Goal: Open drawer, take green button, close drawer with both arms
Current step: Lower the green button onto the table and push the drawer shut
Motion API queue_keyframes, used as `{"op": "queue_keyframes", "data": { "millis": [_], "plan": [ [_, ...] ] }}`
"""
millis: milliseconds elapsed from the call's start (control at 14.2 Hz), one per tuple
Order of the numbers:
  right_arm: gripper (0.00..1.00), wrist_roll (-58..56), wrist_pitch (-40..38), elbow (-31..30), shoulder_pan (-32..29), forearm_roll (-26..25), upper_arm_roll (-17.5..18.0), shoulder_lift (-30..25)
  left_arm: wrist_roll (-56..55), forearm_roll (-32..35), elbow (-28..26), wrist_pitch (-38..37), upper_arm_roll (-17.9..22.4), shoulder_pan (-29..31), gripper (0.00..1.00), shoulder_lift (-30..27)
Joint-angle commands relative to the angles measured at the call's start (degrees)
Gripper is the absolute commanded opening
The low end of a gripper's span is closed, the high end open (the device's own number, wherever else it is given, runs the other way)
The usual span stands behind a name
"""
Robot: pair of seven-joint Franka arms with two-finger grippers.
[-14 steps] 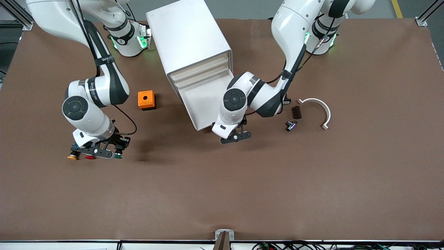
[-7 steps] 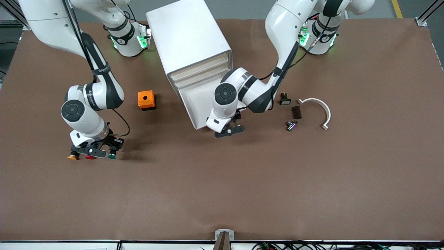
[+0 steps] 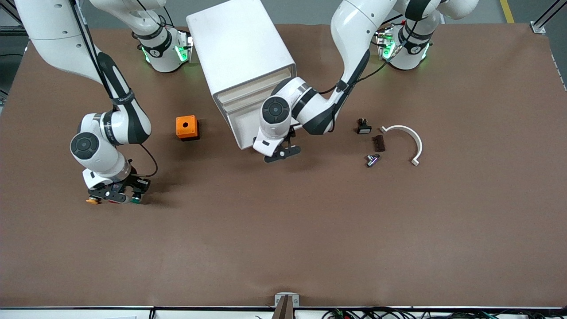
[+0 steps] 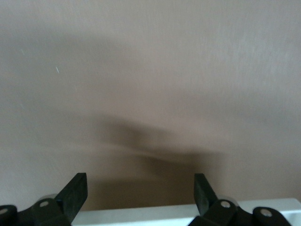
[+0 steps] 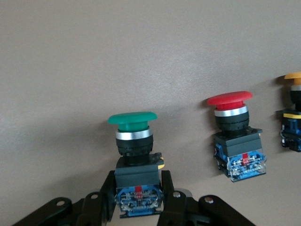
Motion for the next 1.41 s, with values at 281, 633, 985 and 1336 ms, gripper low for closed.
{"op": "queue_keyframes", "data": {
  "millis": [281,633,985,1336],
  "plan": [
    [0.0,0.47,1.04,-1.56,-1.66,-1.7,1.44,0.09,-1.25,-8.52,-1.82,0.57,-2.32,-0.18,1.0,0.02],
    [0.0,0.91,3.58,-2.96,-1.39,-1.7,1.52,0.09,-1.34,-15.99,-2.0,0.57,-2.5,-0.97,1.0,0.72],
    [0.56,0.65,3.24,-2.53,-1.48,-1.7,1.61,0.09,-1.25,-22.5,-2.0,0.39,-2.5,-1.85,1.0,1.16],
    [1.0,0.29,-4.29,2.2,-1.57,-1.35,1.79,-0.35,-1.16,-24.0,-1.91,0.31,-2.58,-1.85,1.0,1.6]
  ]
}}
